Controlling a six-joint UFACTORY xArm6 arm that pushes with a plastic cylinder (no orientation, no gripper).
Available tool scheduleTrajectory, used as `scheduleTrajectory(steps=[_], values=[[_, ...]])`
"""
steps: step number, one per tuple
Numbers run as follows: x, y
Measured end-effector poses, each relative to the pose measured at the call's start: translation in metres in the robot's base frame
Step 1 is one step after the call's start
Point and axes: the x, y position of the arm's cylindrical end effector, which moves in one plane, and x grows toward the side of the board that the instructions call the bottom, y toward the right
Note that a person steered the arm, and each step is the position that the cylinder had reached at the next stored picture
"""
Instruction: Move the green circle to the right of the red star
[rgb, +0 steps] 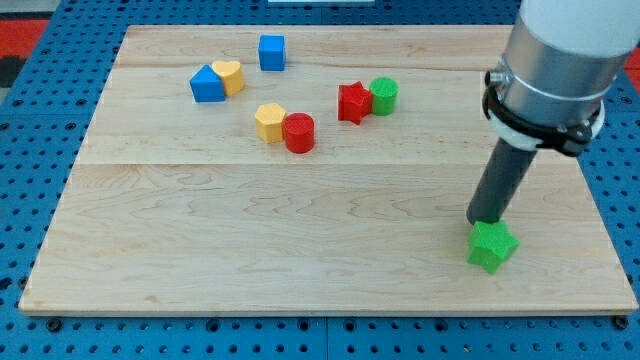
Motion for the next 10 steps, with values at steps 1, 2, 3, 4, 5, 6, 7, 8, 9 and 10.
scheduleTrajectory(steps=[1, 2, 3, 4, 5, 6, 7, 8, 9, 10], values=[[-0.051, 0.025], [-0.121, 0.033], [-0.174, 0.015], [-0.215, -0.019], [-0.239, -0.069], [-0.232, -0.127], [-0.202, -0.102], [-0.202, -0.080], [-0.203, -0.080], [-0.213, -0.080]])
